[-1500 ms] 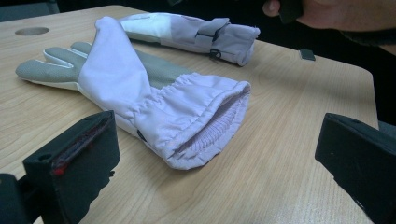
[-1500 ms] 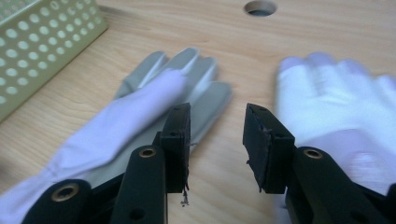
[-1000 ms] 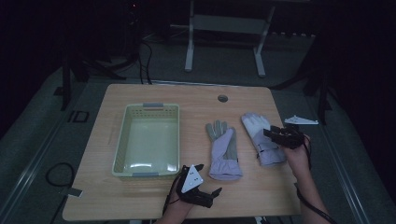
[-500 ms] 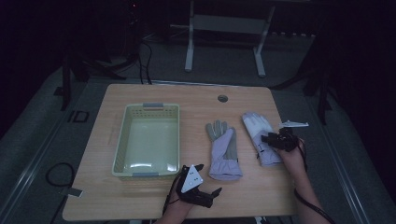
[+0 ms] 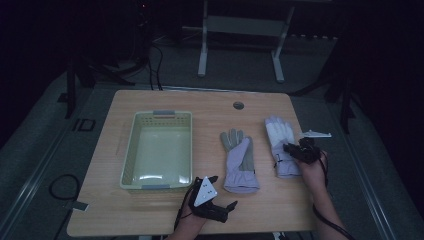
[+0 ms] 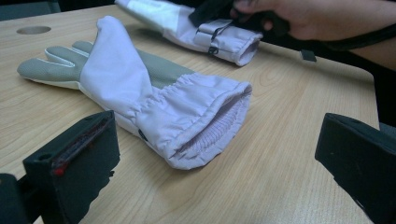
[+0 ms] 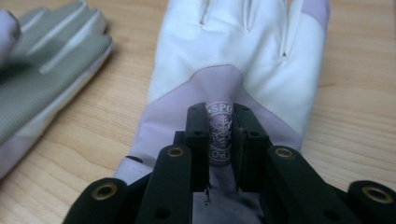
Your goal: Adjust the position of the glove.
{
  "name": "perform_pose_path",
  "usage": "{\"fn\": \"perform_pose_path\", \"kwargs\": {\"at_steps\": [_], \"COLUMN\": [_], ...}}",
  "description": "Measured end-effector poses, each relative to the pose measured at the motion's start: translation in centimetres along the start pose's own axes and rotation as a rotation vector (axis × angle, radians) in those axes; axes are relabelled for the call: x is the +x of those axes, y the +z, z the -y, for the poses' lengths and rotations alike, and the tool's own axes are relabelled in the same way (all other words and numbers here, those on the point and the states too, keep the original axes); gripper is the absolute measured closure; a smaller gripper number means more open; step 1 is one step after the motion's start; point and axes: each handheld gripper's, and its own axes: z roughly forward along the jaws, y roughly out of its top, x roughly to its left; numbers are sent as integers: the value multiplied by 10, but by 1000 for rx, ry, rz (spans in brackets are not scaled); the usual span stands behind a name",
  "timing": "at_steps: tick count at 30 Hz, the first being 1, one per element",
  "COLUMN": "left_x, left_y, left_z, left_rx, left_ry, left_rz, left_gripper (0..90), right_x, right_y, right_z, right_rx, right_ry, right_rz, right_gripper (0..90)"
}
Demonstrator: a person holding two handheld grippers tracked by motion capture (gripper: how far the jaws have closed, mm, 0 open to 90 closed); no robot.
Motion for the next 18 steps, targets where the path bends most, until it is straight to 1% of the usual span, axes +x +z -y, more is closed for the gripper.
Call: {"fn": "perform_pose_path", "kwargs": {"at_steps": [2,6,9,10,11,12,14,16,18], "left_x": [0,0,0,0,0,0,0,0,0], "left_y": [0,0,0,0,0,0,0,0,0], "left_z": [0,0,0,0,0,0,0,0,0], "left_rx": [0,1,2,1,1,2,4,3,2], "left_ry": [-2,0,0,-1,-1,0,1,2,1], "left_rz": [0,-2,-4,-5,-5,-6,-6,-5,-3], "left_gripper": [1,1,1,1,1,1,1,1,1], "right_x": [2,11,17,19,21,21,23,25,28], "right_y": [-12,-41,-63,-69,-82,-82,-94,-104,-110], "right_z": [-3,-7,-10,-12,-13,-13,-14,-13,-8], "right_rx": [-21,-90,-121,-122,-134,-134,-145,-151,-151], "right_ry": [17,5,6,11,31,31,51,53,52], "right_rz": [-9,16,15,14,12,12,17,27,40], "right_gripper": [793,798,797,797,796,796,797,796,797]}}
